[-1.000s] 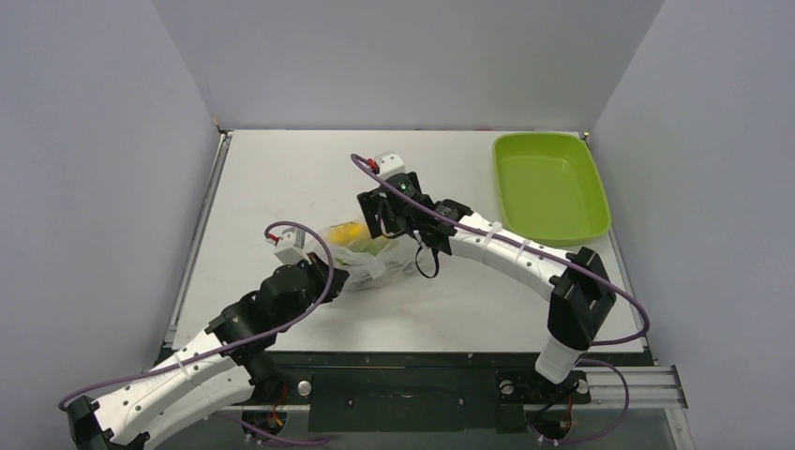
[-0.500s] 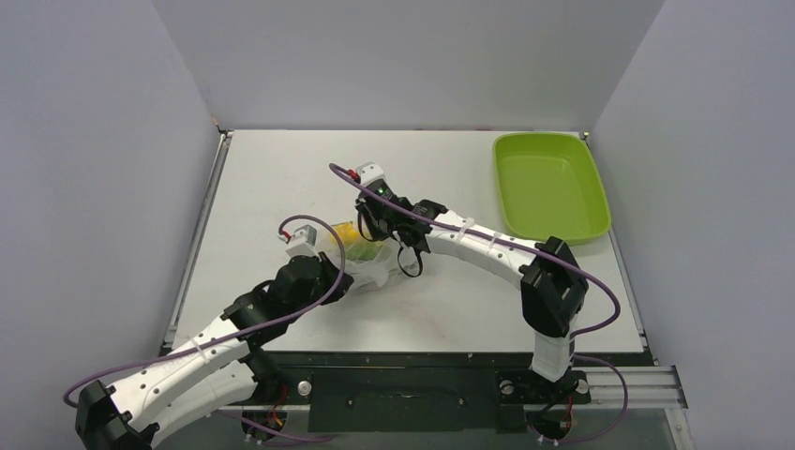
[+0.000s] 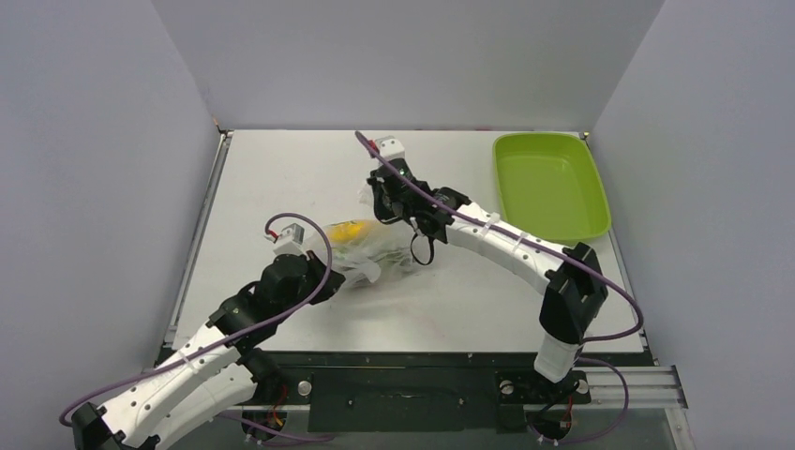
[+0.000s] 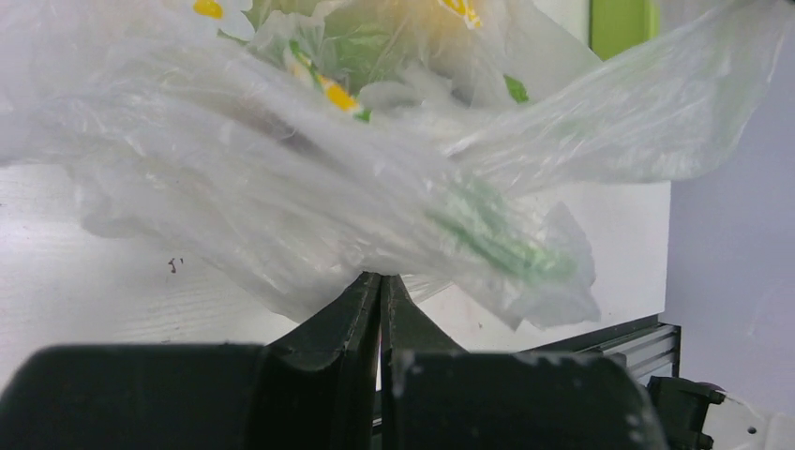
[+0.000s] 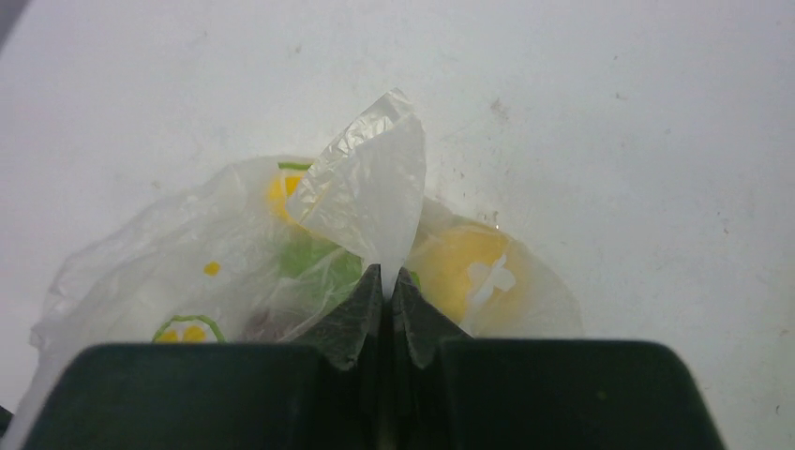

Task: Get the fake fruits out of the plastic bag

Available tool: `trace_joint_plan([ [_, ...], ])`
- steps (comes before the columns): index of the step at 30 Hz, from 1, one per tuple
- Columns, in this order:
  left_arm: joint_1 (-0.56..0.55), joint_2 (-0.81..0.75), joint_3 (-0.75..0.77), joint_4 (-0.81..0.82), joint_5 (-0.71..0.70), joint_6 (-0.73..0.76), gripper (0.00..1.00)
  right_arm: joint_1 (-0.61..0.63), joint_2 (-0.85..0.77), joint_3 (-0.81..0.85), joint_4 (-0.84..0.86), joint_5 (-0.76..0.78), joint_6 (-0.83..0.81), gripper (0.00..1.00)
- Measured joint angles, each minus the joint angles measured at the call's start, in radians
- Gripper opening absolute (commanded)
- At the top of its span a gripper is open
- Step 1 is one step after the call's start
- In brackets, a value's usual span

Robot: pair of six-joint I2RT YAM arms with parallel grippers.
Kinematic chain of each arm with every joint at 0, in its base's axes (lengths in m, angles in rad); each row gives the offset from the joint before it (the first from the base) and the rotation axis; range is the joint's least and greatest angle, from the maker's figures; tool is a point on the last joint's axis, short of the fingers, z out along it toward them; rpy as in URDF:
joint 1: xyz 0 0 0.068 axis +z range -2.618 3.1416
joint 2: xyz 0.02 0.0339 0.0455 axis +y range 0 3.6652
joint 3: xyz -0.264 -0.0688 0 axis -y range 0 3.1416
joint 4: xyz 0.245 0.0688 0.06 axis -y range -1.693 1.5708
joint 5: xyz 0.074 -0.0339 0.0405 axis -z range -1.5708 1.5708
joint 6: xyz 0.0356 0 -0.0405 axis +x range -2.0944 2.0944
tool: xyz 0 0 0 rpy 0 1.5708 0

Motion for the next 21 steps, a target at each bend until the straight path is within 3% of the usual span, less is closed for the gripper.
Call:
trace_joint_plan([
  [9,0.019,-0.092,0.127,-0.102,-0.042,0.003,0.00,-0.075,-0.085,0.087,0.111,-0.036,0.073,0.00],
  [21,0.026,-0.162,0.270,-0.200,-0.180,0.040,0.00,-0.166,0.034,0.381,0.134,-0.179,0.143,0.00],
])
